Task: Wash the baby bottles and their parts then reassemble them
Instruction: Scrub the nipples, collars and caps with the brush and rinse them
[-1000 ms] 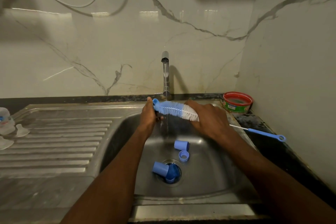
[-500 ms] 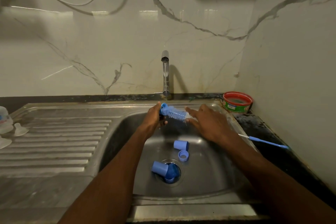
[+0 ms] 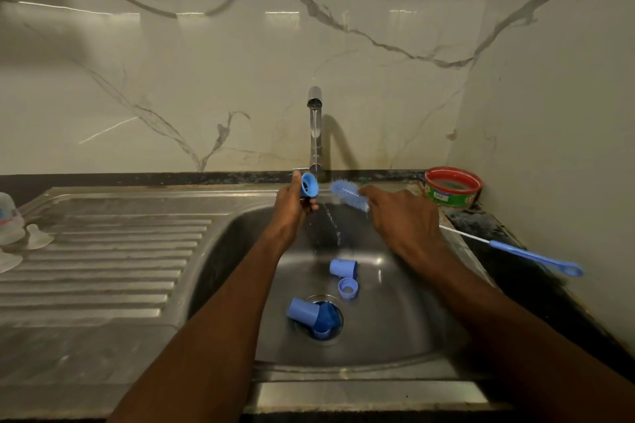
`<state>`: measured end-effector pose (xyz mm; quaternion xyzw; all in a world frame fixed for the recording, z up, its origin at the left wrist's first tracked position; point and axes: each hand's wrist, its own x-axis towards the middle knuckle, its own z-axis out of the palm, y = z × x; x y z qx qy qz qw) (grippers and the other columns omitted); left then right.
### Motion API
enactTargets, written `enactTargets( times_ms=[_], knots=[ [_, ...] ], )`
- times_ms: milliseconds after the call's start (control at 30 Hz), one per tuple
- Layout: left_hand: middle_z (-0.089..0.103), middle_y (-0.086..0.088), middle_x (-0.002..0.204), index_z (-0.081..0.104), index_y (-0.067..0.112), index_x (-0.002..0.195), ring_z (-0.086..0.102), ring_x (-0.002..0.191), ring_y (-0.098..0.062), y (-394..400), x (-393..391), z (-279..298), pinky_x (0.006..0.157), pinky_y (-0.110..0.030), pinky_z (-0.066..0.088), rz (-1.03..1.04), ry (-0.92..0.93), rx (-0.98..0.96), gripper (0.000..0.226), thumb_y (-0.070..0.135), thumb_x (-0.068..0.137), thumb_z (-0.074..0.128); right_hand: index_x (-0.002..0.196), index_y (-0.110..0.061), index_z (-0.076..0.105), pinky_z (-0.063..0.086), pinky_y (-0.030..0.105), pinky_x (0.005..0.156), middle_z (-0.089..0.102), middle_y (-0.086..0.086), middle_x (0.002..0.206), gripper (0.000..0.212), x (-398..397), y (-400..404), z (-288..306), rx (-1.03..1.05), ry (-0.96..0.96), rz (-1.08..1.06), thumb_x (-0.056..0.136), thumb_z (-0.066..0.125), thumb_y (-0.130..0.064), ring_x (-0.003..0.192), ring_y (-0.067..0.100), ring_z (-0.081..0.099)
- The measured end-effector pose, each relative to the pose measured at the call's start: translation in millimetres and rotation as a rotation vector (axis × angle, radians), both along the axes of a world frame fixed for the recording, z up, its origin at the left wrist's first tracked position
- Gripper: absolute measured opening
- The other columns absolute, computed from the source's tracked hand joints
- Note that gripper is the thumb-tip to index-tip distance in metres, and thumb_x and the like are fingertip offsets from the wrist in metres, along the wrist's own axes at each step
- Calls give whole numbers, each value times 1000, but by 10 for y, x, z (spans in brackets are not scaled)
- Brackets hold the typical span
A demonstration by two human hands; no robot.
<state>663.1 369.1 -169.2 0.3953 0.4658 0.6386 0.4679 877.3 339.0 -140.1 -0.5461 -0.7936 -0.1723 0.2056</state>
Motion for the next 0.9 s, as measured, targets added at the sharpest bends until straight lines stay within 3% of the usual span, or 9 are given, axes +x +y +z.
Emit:
enactTargets(
  times_ms=[100,233,400,533,667,767,900],
  knots=[
    [61,-13,87,63,10,107,54,65,-13,30,-59,-28,65,-25,50,31,-57,-65,37,41,107,42,131,-43,55,46,31,62,71,-4,92,32,45,-37,68,54,60,48,104,39,-48,78,22,67],
    [70,-19,105,68,13,111,62,78,-17,46,-46,-137,81,-34,52,-41,125,-78,40,43,107,43,131,-44,55,48,31,63,72,-4,95,33,-32,-106,70,46,-5,90,104,37,-52,81,21,67],
    [71,-13,95,70,11,109,62,75,-16,46,-4,-129,83,-36,52,-83,150,-16,42,44,106,45,123,-40,60,36,30,57,71,-1,89,25,-78,-67,44,73,1,6,101,48,-44,77,25,68],
    [74,-13,102,70,12,107,68,92,-22,42,-43,-122,89,-36,55,-35,150,2,40,44,105,45,113,-40,64,44,31,62,71,-6,93,23,-92,4,73,-22,-1,129,100,47,-47,81,21,65],
    [73,-13,104,70,15,107,65,89,-21,65,-35,-148,88,-37,54,-72,99,-46,40,46,105,45,124,-43,59,55,38,68,72,-7,93,30,-103,74,119,20,65,154,101,43,-53,79,21,67],
    [71,-11,92,70,12,111,62,75,-15,72,-8,-180,86,-38,53,-78,128,-43,45,49,104,44,124,-40,58,52,36,67,72,-4,92,26,-99,55,61,48,117,55,101,48,-47,79,23,67],
    [75,-15,101,70,8,110,70,89,-24,68,-33,-164,91,-37,56,-37,146,-16,44,46,104,48,121,-39,63,42,33,67,71,-3,104,27,-137,3,46,-68,43,57,97,53,-46,92,23,66]
  ],
)
